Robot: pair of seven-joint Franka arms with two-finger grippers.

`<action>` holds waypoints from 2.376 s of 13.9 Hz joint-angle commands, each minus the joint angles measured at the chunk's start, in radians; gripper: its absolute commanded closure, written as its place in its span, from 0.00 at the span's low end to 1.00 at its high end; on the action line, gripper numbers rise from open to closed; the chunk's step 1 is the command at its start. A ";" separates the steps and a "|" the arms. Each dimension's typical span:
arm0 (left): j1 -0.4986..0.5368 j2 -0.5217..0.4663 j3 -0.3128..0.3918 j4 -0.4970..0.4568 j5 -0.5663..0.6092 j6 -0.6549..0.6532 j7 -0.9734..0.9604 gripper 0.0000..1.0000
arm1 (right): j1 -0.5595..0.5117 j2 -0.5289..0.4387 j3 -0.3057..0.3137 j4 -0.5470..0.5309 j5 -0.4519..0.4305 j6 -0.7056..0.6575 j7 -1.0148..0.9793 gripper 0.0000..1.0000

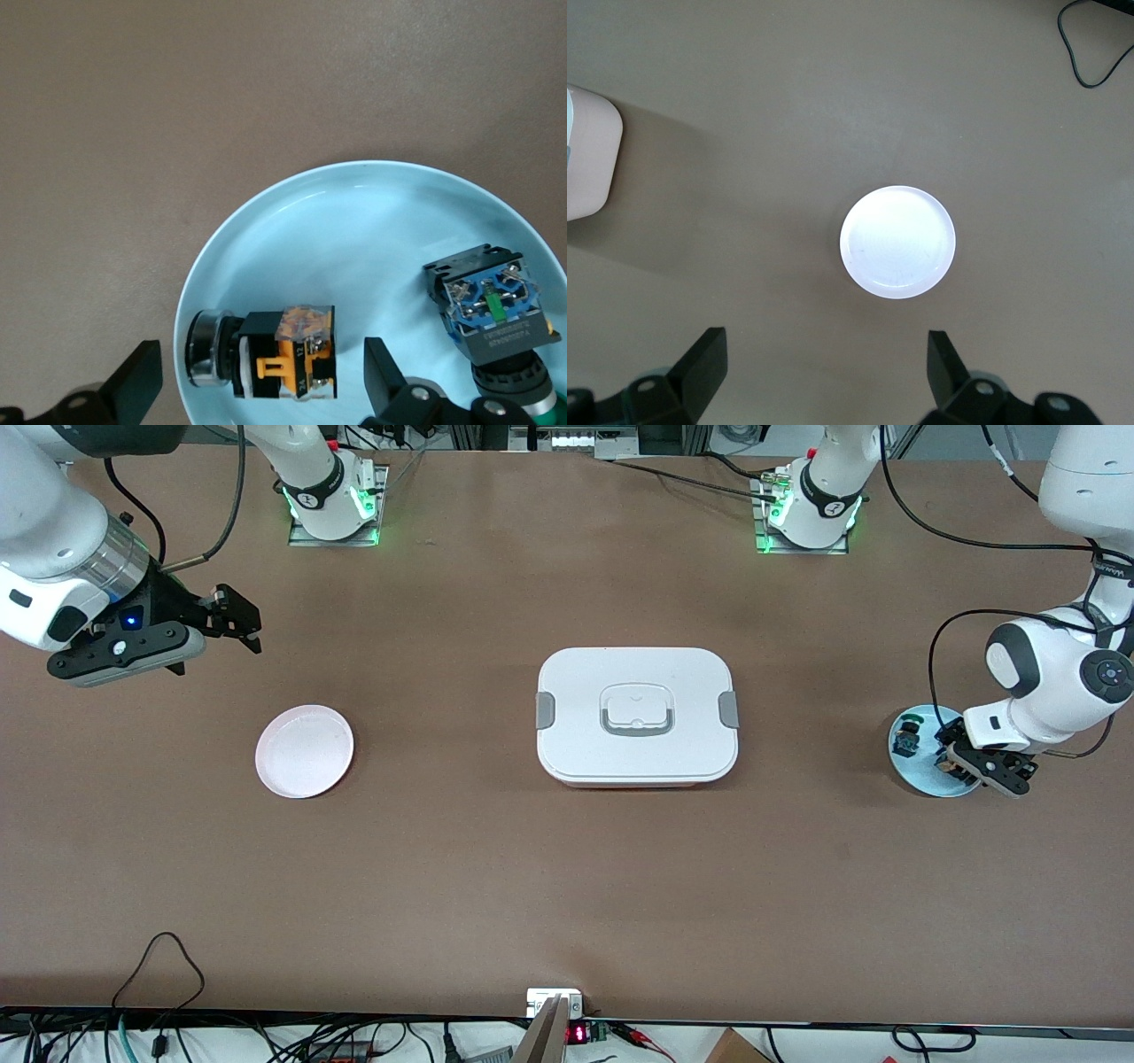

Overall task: Transfer orange switch to right arm and place
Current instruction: 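Close the left gripper on the orange switch, then lift the orange switch and carry it over the white box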

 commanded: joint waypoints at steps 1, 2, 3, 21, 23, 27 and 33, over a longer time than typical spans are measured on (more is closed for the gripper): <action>0.015 0.010 -0.009 -0.004 -0.002 0.035 0.030 0.00 | 0.003 -0.005 0.003 0.014 -0.001 -0.019 0.008 0.00; 0.016 0.018 -0.009 -0.002 -0.002 0.035 0.028 0.00 | 0.003 -0.004 0.003 0.014 -0.001 -0.019 0.008 0.00; 0.018 0.022 -0.009 -0.004 -0.004 0.035 0.028 0.00 | 0.003 -0.005 0.003 0.014 -0.001 -0.019 0.009 0.00; 0.021 -0.154 -0.110 0.149 -0.020 -0.534 0.070 0.71 | 0.005 -0.005 0.005 0.014 -0.001 -0.019 0.009 0.00; 0.022 -0.154 -0.191 0.217 -0.021 -0.620 0.085 0.71 | 0.005 -0.005 0.005 0.014 -0.001 -0.019 0.009 0.00; 0.022 -0.155 -0.296 0.285 -0.233 -0.687 0.166 0.76 | 0.005 -0.004 0.005 0.014 -0.001 -0.019 0.009 0.00; 0.022 -0.143 -0.463 0.282 -0.701 -0.691 0.577 0.80 | 0.005 -0.005 0.005 0.014 -0.001 -0.019 0.009 0.00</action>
